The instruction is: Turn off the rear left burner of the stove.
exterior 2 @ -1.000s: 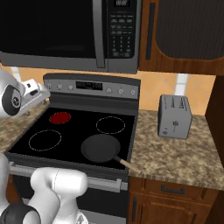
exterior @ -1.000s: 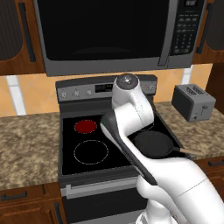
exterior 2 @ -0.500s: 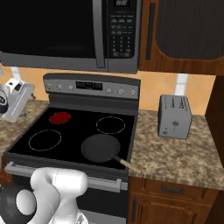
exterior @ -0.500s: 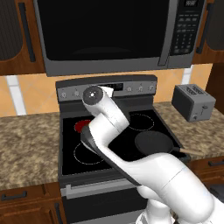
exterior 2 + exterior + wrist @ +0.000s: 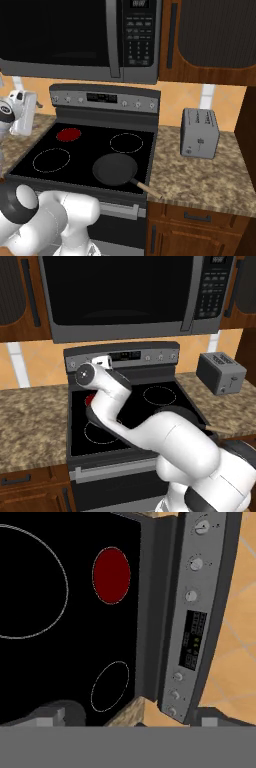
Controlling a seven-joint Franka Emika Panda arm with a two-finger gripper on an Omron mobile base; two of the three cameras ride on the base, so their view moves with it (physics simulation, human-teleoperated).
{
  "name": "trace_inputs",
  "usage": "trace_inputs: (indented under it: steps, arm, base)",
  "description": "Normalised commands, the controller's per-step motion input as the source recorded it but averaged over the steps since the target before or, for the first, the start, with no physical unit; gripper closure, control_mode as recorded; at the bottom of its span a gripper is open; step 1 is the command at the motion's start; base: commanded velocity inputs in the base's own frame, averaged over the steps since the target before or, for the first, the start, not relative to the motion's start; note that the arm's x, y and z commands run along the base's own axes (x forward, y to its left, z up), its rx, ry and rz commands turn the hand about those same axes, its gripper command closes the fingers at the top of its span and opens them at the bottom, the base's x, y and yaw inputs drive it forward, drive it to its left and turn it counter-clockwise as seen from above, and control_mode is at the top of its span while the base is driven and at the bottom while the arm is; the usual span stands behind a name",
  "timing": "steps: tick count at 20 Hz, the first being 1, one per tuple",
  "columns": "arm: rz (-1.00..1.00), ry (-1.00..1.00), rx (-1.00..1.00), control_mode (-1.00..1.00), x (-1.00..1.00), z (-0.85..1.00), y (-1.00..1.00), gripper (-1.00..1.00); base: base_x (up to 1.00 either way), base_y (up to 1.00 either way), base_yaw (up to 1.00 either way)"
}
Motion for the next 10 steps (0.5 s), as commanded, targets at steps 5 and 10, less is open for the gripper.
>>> trace_inputs:
  steps: [5,10]
  arm:
    - [0.07,-0.23,-0.22,-1.00,0.45,-0.12,0.08,-1.00]
    - [0.04,-0.22,-0.15,-1.00,0.39,-0.01,0.00,-1.00]
  base:
    - [0.00,0.00,0.00]
    - [0.00,0.00,0.00]
